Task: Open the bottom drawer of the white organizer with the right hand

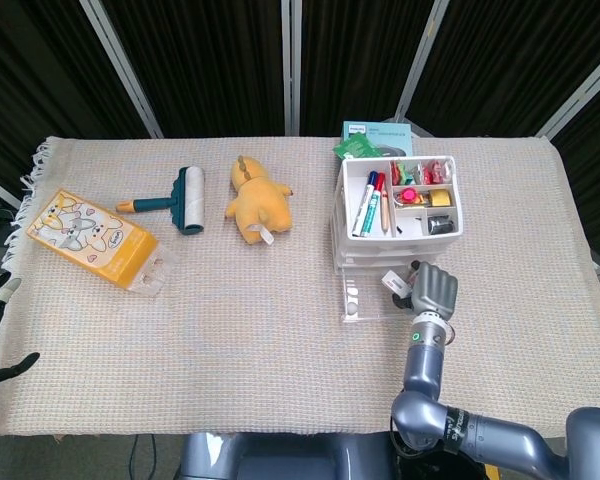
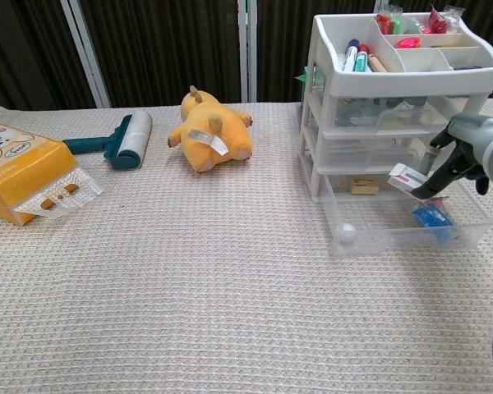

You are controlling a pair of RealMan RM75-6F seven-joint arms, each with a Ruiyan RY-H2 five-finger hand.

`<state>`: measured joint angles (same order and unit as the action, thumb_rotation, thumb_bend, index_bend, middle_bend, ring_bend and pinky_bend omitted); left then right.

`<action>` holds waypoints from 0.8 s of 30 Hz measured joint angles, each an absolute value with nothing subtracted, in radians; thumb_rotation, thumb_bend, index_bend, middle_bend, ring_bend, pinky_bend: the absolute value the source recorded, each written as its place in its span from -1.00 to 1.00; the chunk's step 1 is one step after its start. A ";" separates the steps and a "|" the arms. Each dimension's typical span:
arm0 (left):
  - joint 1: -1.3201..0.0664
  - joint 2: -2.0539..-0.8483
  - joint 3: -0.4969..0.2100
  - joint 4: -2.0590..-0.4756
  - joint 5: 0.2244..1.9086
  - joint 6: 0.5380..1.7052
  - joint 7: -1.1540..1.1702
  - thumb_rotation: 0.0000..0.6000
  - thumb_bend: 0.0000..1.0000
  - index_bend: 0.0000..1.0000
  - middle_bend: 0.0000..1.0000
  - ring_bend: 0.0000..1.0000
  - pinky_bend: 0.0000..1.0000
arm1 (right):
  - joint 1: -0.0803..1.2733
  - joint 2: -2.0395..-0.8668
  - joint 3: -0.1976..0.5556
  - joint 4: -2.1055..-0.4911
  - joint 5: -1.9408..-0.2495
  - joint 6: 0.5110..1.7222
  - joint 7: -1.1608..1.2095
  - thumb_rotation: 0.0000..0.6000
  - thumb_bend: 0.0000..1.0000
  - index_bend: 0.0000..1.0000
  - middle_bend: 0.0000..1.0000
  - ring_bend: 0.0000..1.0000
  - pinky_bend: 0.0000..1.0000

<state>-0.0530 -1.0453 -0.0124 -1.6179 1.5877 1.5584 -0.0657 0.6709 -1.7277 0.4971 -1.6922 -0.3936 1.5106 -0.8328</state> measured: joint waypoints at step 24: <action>-0.046 -1.051 -0.011 -1.632 1.589 1.569 -0.025 1.00 -0.81 -1.00 -1.00 -1.00 -1.00 | 0.481 -1.406 0.484 -1.800 -0.405 1.480 -0.701 1.00 -0.54 0.14 0.94 0.92 0.43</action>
